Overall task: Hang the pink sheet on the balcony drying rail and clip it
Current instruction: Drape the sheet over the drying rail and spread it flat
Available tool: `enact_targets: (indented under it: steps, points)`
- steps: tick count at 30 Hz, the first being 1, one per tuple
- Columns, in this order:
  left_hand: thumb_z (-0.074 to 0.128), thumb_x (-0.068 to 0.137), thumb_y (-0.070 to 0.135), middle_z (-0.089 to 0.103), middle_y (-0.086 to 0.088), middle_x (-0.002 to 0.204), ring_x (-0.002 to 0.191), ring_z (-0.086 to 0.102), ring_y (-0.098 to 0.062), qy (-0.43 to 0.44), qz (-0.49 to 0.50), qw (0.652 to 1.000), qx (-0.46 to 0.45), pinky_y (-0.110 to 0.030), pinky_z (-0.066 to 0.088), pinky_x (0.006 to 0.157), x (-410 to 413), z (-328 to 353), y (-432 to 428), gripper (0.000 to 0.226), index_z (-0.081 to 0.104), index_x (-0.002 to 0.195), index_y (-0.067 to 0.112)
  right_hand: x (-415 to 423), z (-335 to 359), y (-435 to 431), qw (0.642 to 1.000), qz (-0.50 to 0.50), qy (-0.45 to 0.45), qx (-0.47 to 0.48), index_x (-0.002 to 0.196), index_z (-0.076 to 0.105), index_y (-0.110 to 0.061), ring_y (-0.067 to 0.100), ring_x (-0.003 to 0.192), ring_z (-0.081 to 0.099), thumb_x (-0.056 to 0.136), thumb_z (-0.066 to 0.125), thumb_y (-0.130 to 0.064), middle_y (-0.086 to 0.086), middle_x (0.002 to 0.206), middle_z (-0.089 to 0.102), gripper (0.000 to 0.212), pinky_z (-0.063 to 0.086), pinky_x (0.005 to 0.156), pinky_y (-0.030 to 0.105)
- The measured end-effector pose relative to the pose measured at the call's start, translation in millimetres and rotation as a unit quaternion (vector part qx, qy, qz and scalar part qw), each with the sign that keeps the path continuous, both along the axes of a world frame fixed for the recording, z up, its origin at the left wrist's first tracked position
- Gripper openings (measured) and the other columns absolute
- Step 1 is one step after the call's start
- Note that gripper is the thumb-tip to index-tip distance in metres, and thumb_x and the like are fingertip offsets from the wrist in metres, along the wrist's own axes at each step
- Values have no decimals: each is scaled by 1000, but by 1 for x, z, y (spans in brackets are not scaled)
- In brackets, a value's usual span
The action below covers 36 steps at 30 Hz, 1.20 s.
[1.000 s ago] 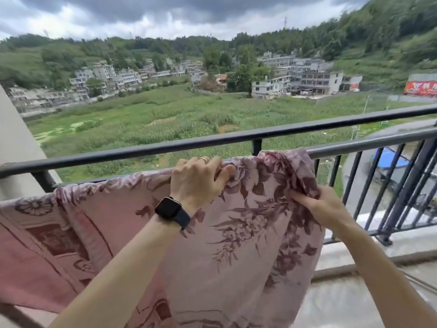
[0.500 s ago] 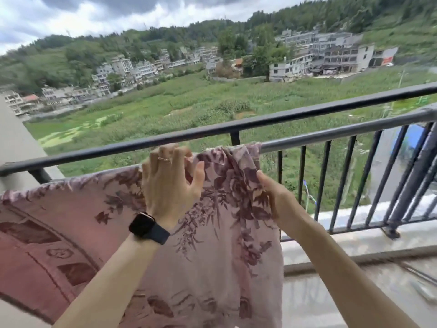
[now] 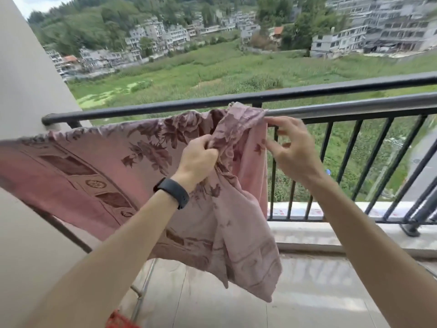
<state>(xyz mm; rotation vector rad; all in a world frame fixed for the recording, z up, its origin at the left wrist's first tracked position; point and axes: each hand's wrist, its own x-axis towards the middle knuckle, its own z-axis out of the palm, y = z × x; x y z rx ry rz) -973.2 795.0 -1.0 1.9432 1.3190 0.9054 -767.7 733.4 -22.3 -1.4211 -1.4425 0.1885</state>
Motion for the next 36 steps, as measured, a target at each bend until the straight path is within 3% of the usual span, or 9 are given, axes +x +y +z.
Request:
enact_targets:
  steps: [4,7,11,15,19,22,28,32,36]
  points:
    - [42,70,4,62,-18,99,91,59,-32,-143,-16,983,-110,-45,48,86,-35,41,18,32,55,99,12,-16,26,38,945,-147,-290,-23,147,38,-28,21,125,36,82,60,-64,-2,145,44,77,33,92,37]
    - [53,67,19,57,-14,94,88,53,-31,-141,-38,985,-89,-45,42,82,-51,55,27,27,50,93,14,-23,43,64,916,-145,-359,-108,133,52,-40,17,103,41,84,42,-77,-9,124,62,62,24,76,37]
    - [76,79,48,60,2,99,85,60,-15,63,-35,996,57,-27,45,68,-57,59,21,61,36,116,20,-15,73,75,943,-11,-314,-113,113,69,-38,21,102,57,85,61,-63,-2,108,68,39,45,87,41]
    - [60,83,5,57,-8,90,70,59,-31,264,25,934,239,-46,53,66,-60,52,26,60,19,119,30,-3,86,90,968,132,-169,-131,103,74,-25,11,84,66,89,70,-29,-1,106,73,15,59,76,33]
    - [57,84,3,53,-8,89,66,54,-28,292,82,918,257,-45,51,65,-64,72,19,52,23,115,28,-6,107,125,974,176,-88,-113,113,59,-10,23,98,62,100,48,-14,5,110,65,17,55,85,39]
    - [68,85,23,59,-2,96,80,60,-25,284,151,913,251,-41,52,72,-81,85,11,41,36,110,26,-13,127,150,966,231,-17,-118,110,53,-8,20,81,60,103,42,-18,6,93,60,16,57,66,32]
    - [74,79,22,76,-1,101,103,69,-24,-32,187,982,24,-46,51,96,-126,101,-4,29,71,108,23,-47,165,197,931,278,-220,-81,115,69,-24,13,69,58,96,57,-33,9,100,67,24,45,60,20]
    - [64,86,13,70,-16,111,103,68,-27,-228,122,954,-152,-36,51,93,-141,112,-11,20,72,102,4,-85,172,225,924,286,-253,-28,109,75,-24,20,87,61,92,64,-37,6,112,72,24,45,78,21]
    - [68,83,44,74,-6,88,85,68,-20,-179,206,960,-60,-23,50,71,-165,125,7,36,79,81,10,-129,170,251,927,241,-274,94,105,75,-30,27,87,68,92,59,-52,5,102,75,30,50,70,28]
